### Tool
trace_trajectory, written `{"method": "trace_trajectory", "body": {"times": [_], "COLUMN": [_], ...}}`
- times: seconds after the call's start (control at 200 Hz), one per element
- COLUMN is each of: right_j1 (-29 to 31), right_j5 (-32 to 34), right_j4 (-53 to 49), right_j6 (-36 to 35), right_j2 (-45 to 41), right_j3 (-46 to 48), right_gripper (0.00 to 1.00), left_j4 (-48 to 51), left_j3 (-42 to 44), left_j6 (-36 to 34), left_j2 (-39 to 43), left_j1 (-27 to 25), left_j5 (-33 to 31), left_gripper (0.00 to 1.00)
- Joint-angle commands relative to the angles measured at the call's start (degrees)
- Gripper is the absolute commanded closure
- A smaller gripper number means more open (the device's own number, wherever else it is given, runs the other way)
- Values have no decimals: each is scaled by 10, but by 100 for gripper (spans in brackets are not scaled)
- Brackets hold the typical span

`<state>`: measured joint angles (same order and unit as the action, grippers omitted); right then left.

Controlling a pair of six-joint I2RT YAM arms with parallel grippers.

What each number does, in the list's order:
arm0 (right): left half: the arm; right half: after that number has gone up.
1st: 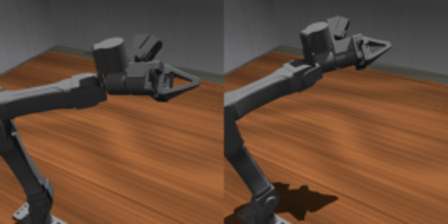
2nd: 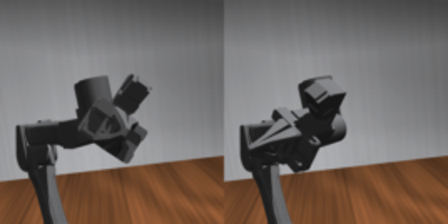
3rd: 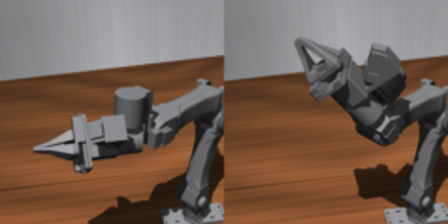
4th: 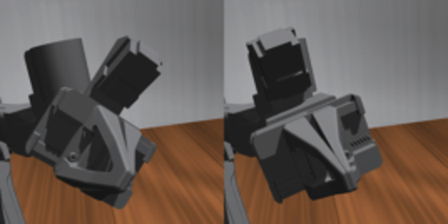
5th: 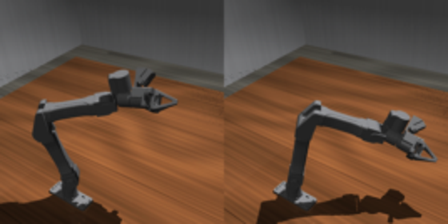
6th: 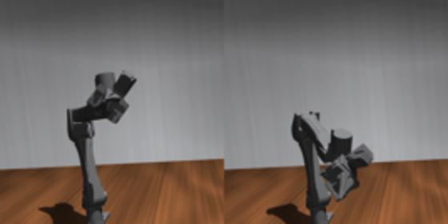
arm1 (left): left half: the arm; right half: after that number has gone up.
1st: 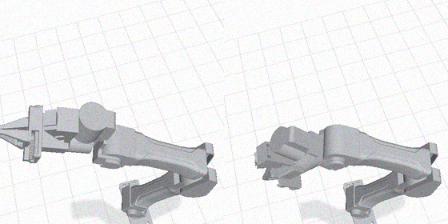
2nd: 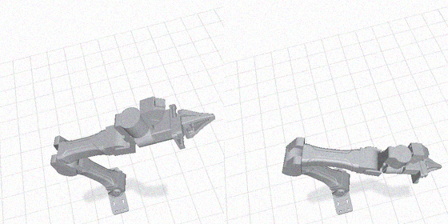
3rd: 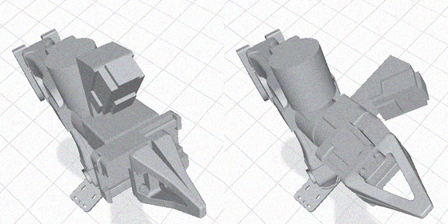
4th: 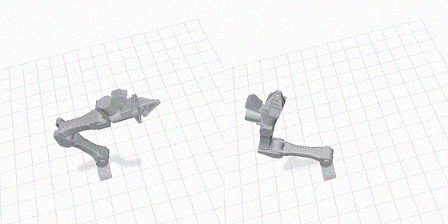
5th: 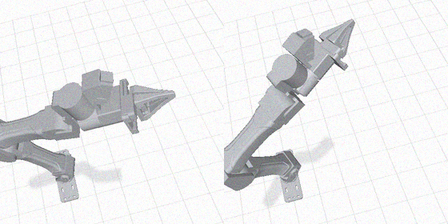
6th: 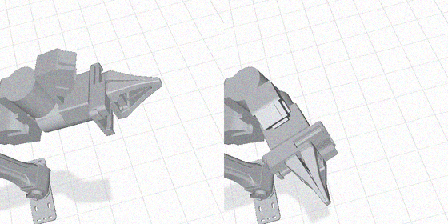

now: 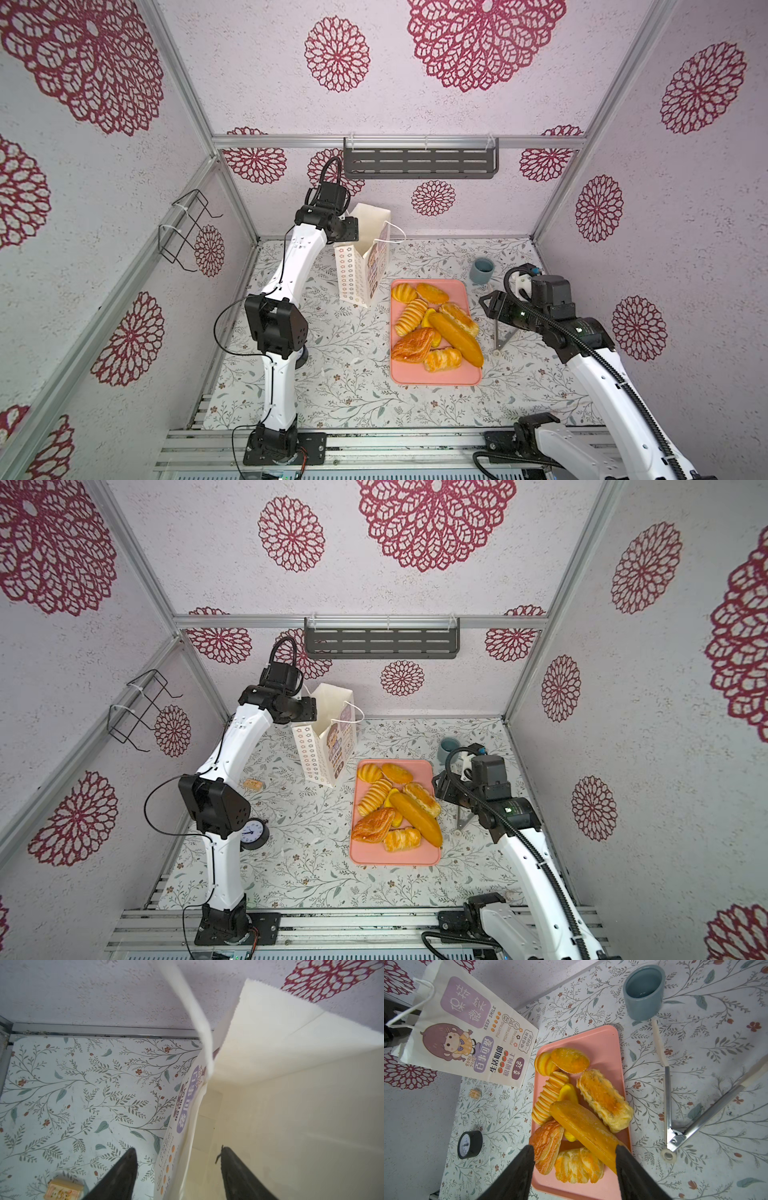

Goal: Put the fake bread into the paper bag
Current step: 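Reach the left gripper to the bag rim while the right moves toward the tongs, then grasp the white paper bag rim with the left gripper and drag it nearer the robot, then lower the right gripper and grasp the silver tongs by their cream handles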

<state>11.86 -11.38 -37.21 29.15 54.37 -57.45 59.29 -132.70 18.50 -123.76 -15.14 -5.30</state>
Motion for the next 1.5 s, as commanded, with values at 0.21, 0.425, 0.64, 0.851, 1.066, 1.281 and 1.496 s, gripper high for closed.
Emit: {"method": "trace_trajectory", "body": {"times": [0.21,0.425,0.64,0.851,1.066,1.281,1.496], "right_j1": [4,4,5,5,0,-31,-84], "right_j5": [-5,7,31,72,132,170,126], "right_j4": [1,-21,-52,-56,-82,-93,-63], "right_j6": [16,15,7,9,28,55,34], "right_j2": [5,11,24,21,37,52,77], "right_j3": [-4,-21,-38,-27,-19,1,35], "right_gripper": [42,45,36,20,4,1,2], "left_j4": [1,-33,-65,-114,-122,-133,-179], "left_j3": [12,130,287,450,556,637,709], "left_j6": [9,40,84,162,209,243,272], "left_j2": [50,166,295,434,547,614,643], "left_j1": [-6,-6,-6,-7,-16,-21,-31], "left_j5": [7,12,24,57,55,65,82], "left_gripper": [92,100,100,100,100,100,100]}}
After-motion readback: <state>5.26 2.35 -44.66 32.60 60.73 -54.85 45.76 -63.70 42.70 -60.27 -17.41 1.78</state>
